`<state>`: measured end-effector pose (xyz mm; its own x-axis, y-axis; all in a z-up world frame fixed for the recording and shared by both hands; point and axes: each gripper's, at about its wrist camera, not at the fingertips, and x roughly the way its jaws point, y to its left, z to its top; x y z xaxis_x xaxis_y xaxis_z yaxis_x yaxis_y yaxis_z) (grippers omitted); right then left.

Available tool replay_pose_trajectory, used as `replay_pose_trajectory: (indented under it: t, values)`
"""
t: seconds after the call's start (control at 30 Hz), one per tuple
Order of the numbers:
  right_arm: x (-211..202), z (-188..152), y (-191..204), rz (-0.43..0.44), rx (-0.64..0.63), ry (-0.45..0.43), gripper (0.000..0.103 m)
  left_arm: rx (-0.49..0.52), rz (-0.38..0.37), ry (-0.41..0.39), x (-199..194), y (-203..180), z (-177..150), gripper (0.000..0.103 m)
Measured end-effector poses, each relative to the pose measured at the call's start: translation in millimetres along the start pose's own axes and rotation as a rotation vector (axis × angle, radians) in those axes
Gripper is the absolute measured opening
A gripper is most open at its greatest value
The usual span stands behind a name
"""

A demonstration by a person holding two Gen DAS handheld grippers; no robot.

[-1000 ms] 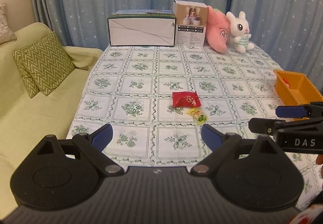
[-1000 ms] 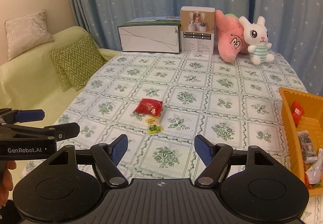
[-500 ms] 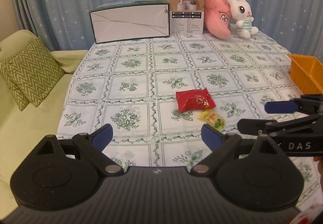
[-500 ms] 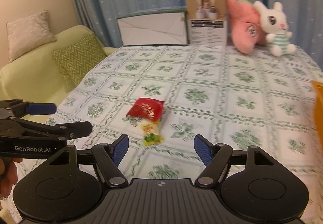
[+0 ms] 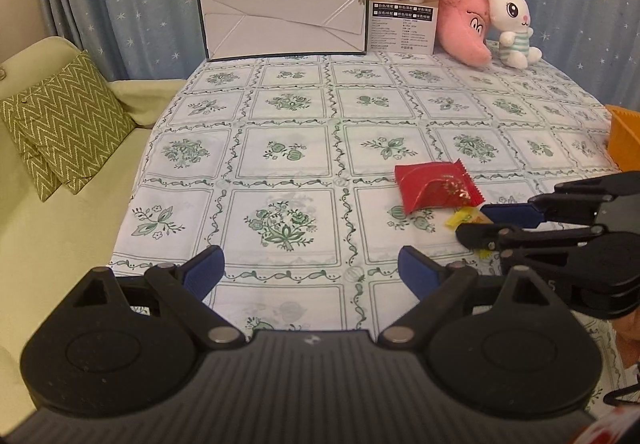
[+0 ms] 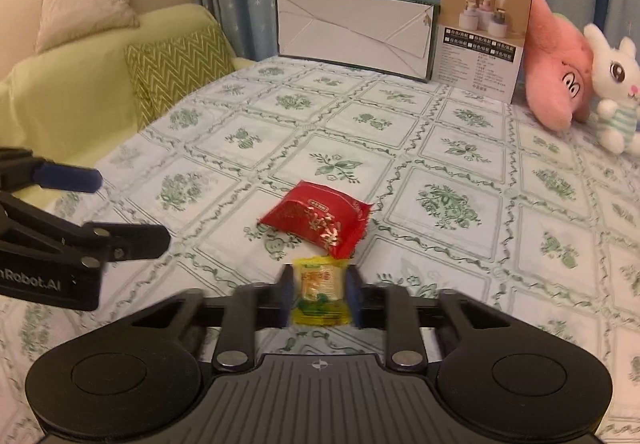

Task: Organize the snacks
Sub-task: 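Grasp the yellow packet with the right tool while the left tool grasps the red packet, then carry the red and yellow packets over the orange tray with both tools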

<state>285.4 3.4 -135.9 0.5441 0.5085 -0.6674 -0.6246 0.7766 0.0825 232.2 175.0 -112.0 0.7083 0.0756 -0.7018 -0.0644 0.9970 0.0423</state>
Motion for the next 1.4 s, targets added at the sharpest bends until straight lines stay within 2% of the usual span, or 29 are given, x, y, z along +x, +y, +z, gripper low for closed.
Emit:
replay_pose_trajectory:
  t: [0.1, 0.17, 0.37, 0.5, 0.6, 0.67, 0.73, 0.8, 0.83, 0.87, 0.93, 1.17, 1.4]
  values:
    - [-7, -2, -7, -0.014, 0.032, 0.015, 0.022, 0.034, -0.017, 0.000, 5, -6, 3, 0.092]
    - [-17, -4, -14, -0.033, 0.054, 0.021, 0.022, 0.092, -0.048, -0.017, 9, -15, 8, 0.090]
    - [-46, -8, -43, -0.075, 0.130, 0.023, 0.022, 0.351, -0.108, -0.052, 34, -53, 27, 0.087]
    - [-54, -10, -58, -0.094, 0.174, 0.013, 0.022, 0.514, -0.160, -0.049, 56, -75, 34, 0.086]
    - [-53, -13, -67, -0.099, 0.215, 0.019, 0.022, 0.568, -0.171, -0.034, 69, -84, 42, 0.084]
    - [-53, -14, -71, -0.099, 0.232, 0.019, 0.022, 0.585, -0.191, -0.016, 77, -85, 47, 0.076]
    - [-53, -14, -74, -0.098, 0.239, 0.016, 0.022, 0.573, -0.210, 0.005, 82, -84, 52, 0.069]
    - [-53, -15, -76, -0.094, 0.253, 0.013, 0.022, 0.522, -0.239, 0.041, 84, -81, 57, 0.055]
    - [-53, -15, -77, -0.093, 0.260, 0.013, 0.022, 0.493, -0.243, 0.056, 83, -80, 59, 0.044]
    - [-53, -15, -79, -0.092, 0.267, 0.012, 0.022, 0.467, -0.243, 0.067, 83, -80, 59, 0.037]
    - [-53, -15, -80, -0.087, 0.279, 0.010, 0.022, 0.418, -0.232, 0.081, 80, -81, 58, 0.027]
    - [-65, -16, -84, -0.096, 0.299, -0.005, 0.022, 0.217, -0.186, 0.088, 51, -89, 41, 0.025]
    - [-111, -30, -81, -0.125, 0.350, -0.027, 0.022, 0.083, -0.158, 0.071, -2, -104, 27, 0.025]
